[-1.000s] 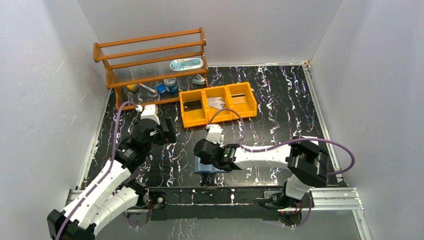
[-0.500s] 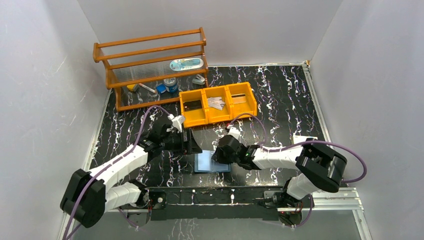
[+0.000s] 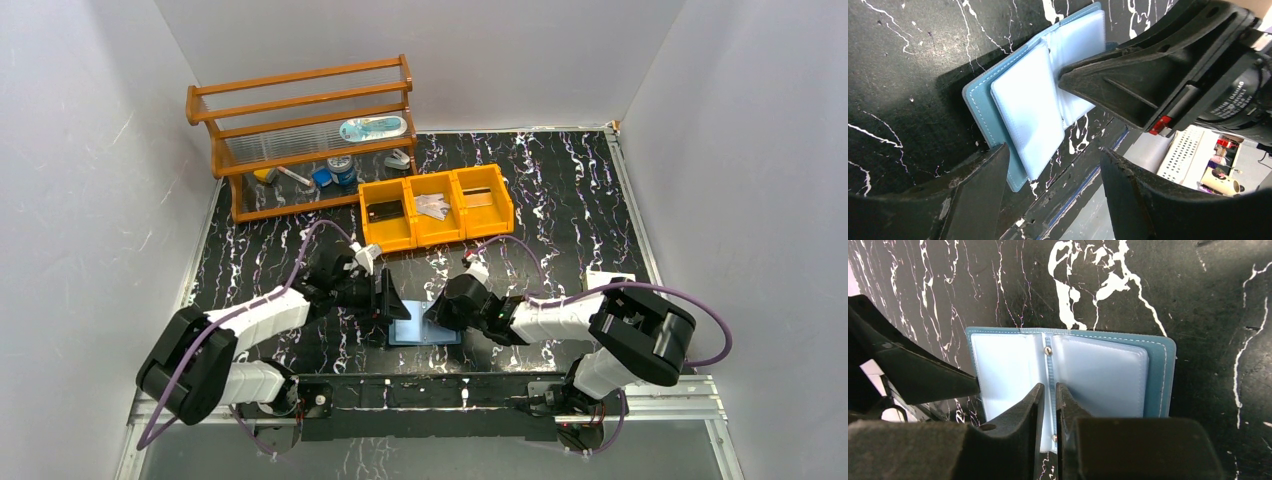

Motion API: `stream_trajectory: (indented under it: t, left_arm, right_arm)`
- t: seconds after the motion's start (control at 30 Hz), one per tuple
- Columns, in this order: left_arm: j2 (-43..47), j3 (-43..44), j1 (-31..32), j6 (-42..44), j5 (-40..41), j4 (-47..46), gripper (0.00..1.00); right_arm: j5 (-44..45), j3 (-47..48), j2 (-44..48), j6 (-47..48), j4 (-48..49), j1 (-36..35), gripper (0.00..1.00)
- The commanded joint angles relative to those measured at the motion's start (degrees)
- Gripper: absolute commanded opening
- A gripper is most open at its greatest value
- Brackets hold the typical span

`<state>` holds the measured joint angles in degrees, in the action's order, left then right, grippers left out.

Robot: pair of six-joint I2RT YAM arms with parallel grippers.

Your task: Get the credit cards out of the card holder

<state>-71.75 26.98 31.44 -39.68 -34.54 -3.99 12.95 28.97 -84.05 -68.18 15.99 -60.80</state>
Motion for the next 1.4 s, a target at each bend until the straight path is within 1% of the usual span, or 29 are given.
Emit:
stream_trajectory:
  t: [0.0,0.1,0.23,0.43,0.5,0.53,0.6,0.7,0.77,0.83,0.97,1.03,1.17,1.37]
  left_arm:
    - [-2.1,-0.3,1.2,0.3,-0.2,-1.4,0.64]
    - [-3.8,-0.1,2.2,0.6,-0.3,-2.2,0.60]
    - [-3.9,0.1,3.0,-0.1,0.5,-2.8,0.45]
    - [0.1,1.3,3.3,-0.9,-0.4,-3.8,0.30]
    - [0.5,1.4,3.3,-1.3,-1.9,-5.2,0.25]
    - [0.3,1.3,3.4,-1.7,-2.7,-6.3,0.21]
    - [-0.3,1.0,3.4,-2.9,-4.7,-9.0,0.14]
    - [-1.7,0.0,3.5,-5.2,-6.2,-13.8,0.06]
    - [-2.6,-0.5,3.7,-5.9,-6.2,-15.5,0.06]
    - [-3.7,-0.5,3.9,-5.7,-5.4,-15.1,0.09]
    - [-6.3,1.2,4.4,-2.1,-1.2,-8.2,0.20]
    - [-6.4,1.5,4.5,-0.5,0.9,-5.7,0.21]
    - [-7.9,0.6,4.8,-0.1,3.0,-5.3,0.22]
    - [-7.5,1.3,5.3,1.7,6.7,-2.2,0.29]
  right_arm:
    - [0.3,-1.8,-1.2,-1.2,-2.3,0.0,0.23]
    - [0.2,-2.0,-1.7,-1.4,-2.1,-0.1,0.23]
    - [-0.3,-2.1,-3.2,-1.7,-1.2,-0.1,0.23]
    - [-1.1,-2.1,-5.3,-2.3,-0.1,-0.1,0.23]
    - [-1.2,-2.1,-5.7,-2.5,0.2,-0.1,0.23]
    - [-1.0,-2.1,-5.8,-2.6,0.3,-0.1,0.23]
    - [-1.0,-2.2,-5.9,-2.7,0.3,-0.1,0.23]
    - [-0.9,-2.3,-5.7,-2.8,0.7,-0.1,0.24]
    - [-0.9,-2.6,-5.6,-3.0,0.9,-0.1,0.24]
    - [-0.9,-3.0,-5.3,-3.1,1.5,-0.2,0.24]
    - [-0.2,-3.8,-4.5,-3.6,2.0,-0.1,0.25]
    - [0.2,-4.0,-4.2,-3.7,2.0,-0.1,0.26]
    - [0.2,-4.1,-4.2,-3.9,2.3,-0.1,0.26]
    - [0.3,-4.1,-3.1,-3.4,2.9,-0.2,0.30]
